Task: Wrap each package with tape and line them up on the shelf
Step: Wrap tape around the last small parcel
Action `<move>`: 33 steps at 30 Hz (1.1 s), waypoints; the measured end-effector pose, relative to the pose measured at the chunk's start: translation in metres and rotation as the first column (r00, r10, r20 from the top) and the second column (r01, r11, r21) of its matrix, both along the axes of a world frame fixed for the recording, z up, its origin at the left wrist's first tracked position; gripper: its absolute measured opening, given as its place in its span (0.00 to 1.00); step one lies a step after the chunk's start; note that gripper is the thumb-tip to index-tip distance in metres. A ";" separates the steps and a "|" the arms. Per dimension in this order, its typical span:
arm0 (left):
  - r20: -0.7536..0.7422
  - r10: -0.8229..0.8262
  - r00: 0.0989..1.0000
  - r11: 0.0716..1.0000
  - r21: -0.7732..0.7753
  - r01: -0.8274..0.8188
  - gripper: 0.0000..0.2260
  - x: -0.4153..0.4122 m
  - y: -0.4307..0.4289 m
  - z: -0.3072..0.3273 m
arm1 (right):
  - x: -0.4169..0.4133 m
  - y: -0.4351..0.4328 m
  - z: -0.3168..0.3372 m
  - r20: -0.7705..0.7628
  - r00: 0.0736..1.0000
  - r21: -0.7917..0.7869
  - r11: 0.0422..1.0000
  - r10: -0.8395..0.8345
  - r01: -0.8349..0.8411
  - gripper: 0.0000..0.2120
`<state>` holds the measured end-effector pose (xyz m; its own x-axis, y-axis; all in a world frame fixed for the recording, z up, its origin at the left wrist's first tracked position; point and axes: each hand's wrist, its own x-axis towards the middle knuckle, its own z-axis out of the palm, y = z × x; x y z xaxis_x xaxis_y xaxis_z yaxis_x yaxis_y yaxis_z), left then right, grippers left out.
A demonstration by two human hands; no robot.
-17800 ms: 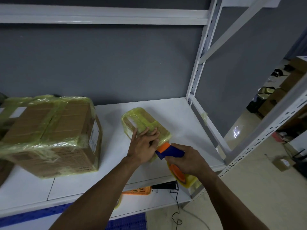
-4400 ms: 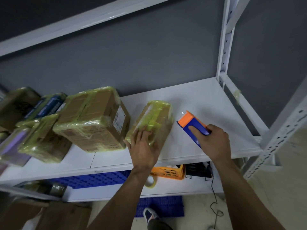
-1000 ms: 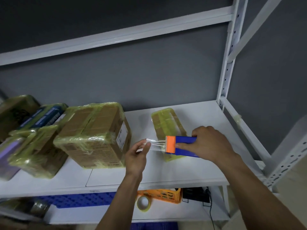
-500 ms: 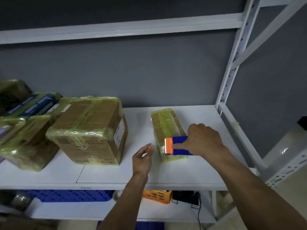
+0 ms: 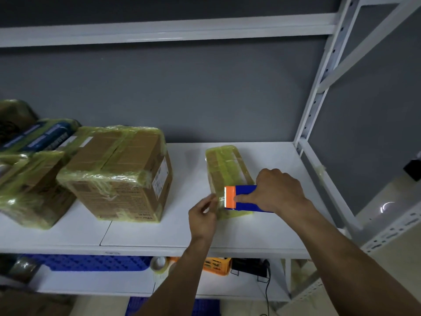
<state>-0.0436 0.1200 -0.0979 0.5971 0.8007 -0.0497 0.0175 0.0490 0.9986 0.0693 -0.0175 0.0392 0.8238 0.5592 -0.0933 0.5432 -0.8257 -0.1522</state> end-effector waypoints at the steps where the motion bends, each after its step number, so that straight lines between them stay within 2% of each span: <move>1: 0.032 -0.045 0.998 0.999 0.031 0.044 0.09 -0.001 -0.004 -0.004 | 0.001 0.000 -0.001 0.002 1.000 0.002 1.000 -0.004 0.004 0.38; 6: 0.132 -0.270 0.954 0.961 0.103 0.258 0.15 -0.012 -0.004 -0.013 | 0.005 -0.002 -0.004 0.011 1.000 0.009 1.000 -0.012 0.012 0.35; 8: 0.118 -0.355 0.927 0.926 0.181 0.332 0.20 -0.014 0.010 -0.012 | 0.007 -0.004 -0.006 0.007 1.000 0.016 1.000 -0.013 0.012 0.34; 11: -0.038 -0.436 0.899 0.793 0.457 0.404 0.20 -0.012 0.038 -0.005 | 0.007 -0.006 -0.006 0.008 1.000 0.023 1.000 -0.007 0.007 0.33; 14: -0.164 -0.487 0.858 0.637 0.606 0.477 0.20 -0.005 0.060 0.001 | 0.007 -0.009 -0.007 0.006 1.000 0.023 1.000 -0.013 0.013 0.33; 17: -0.240 -0.393 0.887 0.562 0.701 0.439 0.21 0.000 0.066 0.008 | 0.007 -0.010 -0.008 -0.003 1.000 0.030 0.999 -0.016 0.016 0.33; 23: -0.227 -0.266 0.937 0.390 0.864 0.320 0.18 -0.002 0.069 0.012 | 0.006 -0.016 -0.007 -0.030 1.000 0.059 0.998 0.000 0.002 0.32; 28: -0.215 -0.218 0.952 0.365 0.886 0.284 0.13 -0.003 0.074 0.006 | 0.022 -0.040 0.009 0.015 1.000 0.086 0.996 -0.022 0.020 0.34; 33: -0.303 -0.279 0.911 0.333 0.859 0.388 0.16 0.004 0.066 0.010 | 0.029 -0.047 0.014 0.105 0.994 0.028 0.999 -0.028 0.025 0.33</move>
